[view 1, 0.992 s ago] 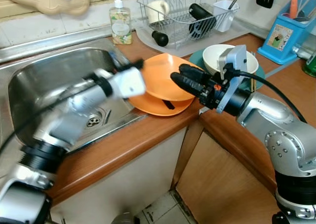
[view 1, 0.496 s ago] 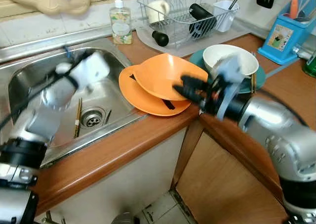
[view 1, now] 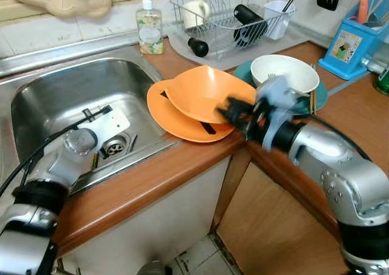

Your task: Kitchen organization

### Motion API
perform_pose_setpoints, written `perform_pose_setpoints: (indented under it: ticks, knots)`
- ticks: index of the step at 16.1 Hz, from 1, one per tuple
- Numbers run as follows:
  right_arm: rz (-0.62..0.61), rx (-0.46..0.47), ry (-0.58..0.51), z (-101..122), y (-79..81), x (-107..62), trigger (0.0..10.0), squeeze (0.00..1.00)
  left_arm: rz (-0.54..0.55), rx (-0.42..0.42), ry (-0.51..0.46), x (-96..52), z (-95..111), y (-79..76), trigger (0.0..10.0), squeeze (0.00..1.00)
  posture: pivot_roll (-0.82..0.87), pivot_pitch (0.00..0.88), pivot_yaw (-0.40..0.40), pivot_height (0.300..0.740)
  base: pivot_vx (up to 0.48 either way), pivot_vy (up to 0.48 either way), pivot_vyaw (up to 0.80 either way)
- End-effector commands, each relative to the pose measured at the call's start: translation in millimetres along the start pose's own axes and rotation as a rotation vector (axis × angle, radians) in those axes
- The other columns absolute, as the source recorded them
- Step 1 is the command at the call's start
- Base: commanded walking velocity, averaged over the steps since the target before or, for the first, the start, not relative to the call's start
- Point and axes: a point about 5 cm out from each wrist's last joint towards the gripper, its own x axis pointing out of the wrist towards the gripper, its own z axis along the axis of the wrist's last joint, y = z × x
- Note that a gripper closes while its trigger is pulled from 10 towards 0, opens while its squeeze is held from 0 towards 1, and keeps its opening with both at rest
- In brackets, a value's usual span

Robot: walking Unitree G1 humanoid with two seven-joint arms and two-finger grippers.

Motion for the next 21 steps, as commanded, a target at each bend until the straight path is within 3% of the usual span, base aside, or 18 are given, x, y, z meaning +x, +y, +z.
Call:
perform_pose_setpoints:
  ticks: [1, 2, 4, 7, 9, 10, 11, 12, 13, 15, 17, 18, 19, 20, 21]
  knots:
    - [-0.078, 0.019, 0.005, 1.4, -12.2, -3.7, 10.0, 0.12, -0.005, -0.028, -0.001, -0.2, 2.6, 5.3, 10.0, 1.0, 0.0, 0.0, 0.016, 0.74, 0.0, 0.0, 0.0]
    - [-0.133, 0.064, 0.003, 1.7, -19.6, -4.9, 10.0, 1.0, -0.016, -0.02, 0.006, 0.2, 2.1, 4.7, 10.0, 1.0, 0.0, 0.0, 0.017, 0.74, 0.0, 0.0, 0.0]
    - [-0.183, 0.154, 0.001, 2.0, -27.4, -7.1, 10.0, 1.0, -0.027, -0.031, 0.004, -0.6, 2.0, 4.3, 10.0, 1.0, 0.0, 0.0, 0.018, 0.74, 0.0, 0.0, 0.0]
    - [-0.252, 0.313, 0.108, -11.3, -32.7, -10.4, 10.0, 1.0, 0.006, -0.056, -0.055, -10.0, 5.3, 10.0, 10.0, 1.0, 0.0, 0.0, 0.016, 0.74, 0.0, 0.0, 0.0]
    - [-0.294, 0.397, 0.136, -16.9, -38.1, -10.6, 10.0, 1.0, 0.047, -0.081, -0.151, -21.8, 13.1, 13.1, 10.0, 1.0, 0.01, 0.0, 0.015, 0.74, 0.0, 0.0, 0.0]
    - [-0.303, 0.453, 0.117, -15.7, -39.5, -8.9, 10.0, 1.0, 0.047, -0.141, -0.207, -28.5, 15.3, 14.2, 10.0, 0.24, 0.01, 0.0, 0.014, 0.74, 0.0, 0.0, 0.0]
    - [-0.304, 0.494, 0.113, -14.7, -39.6, -7.6, 10.0, 0.28, 0.036, -0.204, -0.257, -35.0, 17.2, 15.0, 10.0, 0.0, 0.01, 0.0, 0.014, 0.74, 0.0, 0.0, 0.0]
    - [-0.294, 0.533, 0.121, -14.4, -38.4, -5.4, 10.0, 0.0, 0.0, -0.256, -0.324, -42.8, 20.5, 13.9, 10.0, 0.0, 0.02, 0.0, 0.013, 0.74, 0.0, 0.0, 0.0]
    - [-0.289, 0.547, 0.128, -14.7, -37.8, -4.6, 10.0, 0.0, -0.014, -0.271, -0.347, -45.2, 21.6, 13.3, 10.0, 0.0, 0.02, 0.0, 0.013, 0.74, 0.0, 0.0, 0.0]
    - [-0.221, 0.671, 0.123, -17.5, -33.2, 3.9, 10.0, 0.0, -0.1, -0.392, -0.442, -57.3, 24.0, 4.6, 10.0, 0.0, 0.02, 0.0, 0.01, 0.74, 0.0, 0.0, 0.0]
    - [-0.229, 0.725, 0.177, -27.1, -33.2, 11.3, 10.0, 0.0, -0.186, -0.441, -0.504, -68.4, 28.8, -6.7, 10.0, 0.0, 0.03, 0.0, 0.004, 0.74, 0.0, 0.0, 0.0]
    - [-0.224, 0.758, 0.179, -28.4, -32.9, 14.2, 6.8, 0.0, -0.246, -0.48, -0.557, -75.8, 35.1, -11.3, 10.0, 0.0, 0.03, 0.0, 0.002, 0.74, 0.0, 0.0, 0.0]
    - [-0.213, 0.786, 0.169, -28.1, -32.4, 16.7, 2.0, 0.0, -0.319, -0.509, -0.603, -83.0, 41.1, -16.6, 10.0, 0.0, 0.03, 0.0, 0.002, 0.74, 0.0, 0.0, 0.0]
    - [-0.205, 0.804, 0.161, -27.1, -32.1, 18.0, 0.3, 0.0, -0.37, -0.532, -0.626, -87.3, 44.2, -20.8, 10.0, 0.0, 0.03, 0.0, 0.002, 0.74, 0.0, 0.0, 0.0]
    - [-0.187, 0.832, 0.146, -25.5, -31.4, 19.7, 0.0, 0.0, -0.431, -0.561, -0.65, -91.8, 48.9, -27.5, 10.0, 0.0, 0.03, 0.0, 0.002, 0.74, 0.0, 0.0, 0.0]
